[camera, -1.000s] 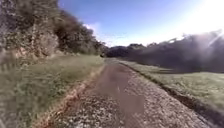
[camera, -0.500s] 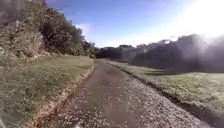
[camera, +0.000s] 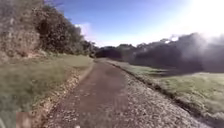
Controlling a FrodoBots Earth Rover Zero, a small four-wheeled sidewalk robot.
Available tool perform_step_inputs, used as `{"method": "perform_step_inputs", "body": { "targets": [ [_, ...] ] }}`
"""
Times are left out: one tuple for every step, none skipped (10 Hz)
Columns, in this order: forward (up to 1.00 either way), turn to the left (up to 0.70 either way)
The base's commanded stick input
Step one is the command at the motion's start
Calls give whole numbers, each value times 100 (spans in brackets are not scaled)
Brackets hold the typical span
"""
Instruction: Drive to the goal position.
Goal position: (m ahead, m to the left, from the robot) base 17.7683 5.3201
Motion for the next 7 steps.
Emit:
{"method": "perform_step_inputs", "body": {
  "targets": [
    [11, 0],
    [0, 0],
    [0, 0],
    [0, 0],
    [0, 0],
    [0, 0],
    [0, 0]
  ]
}}
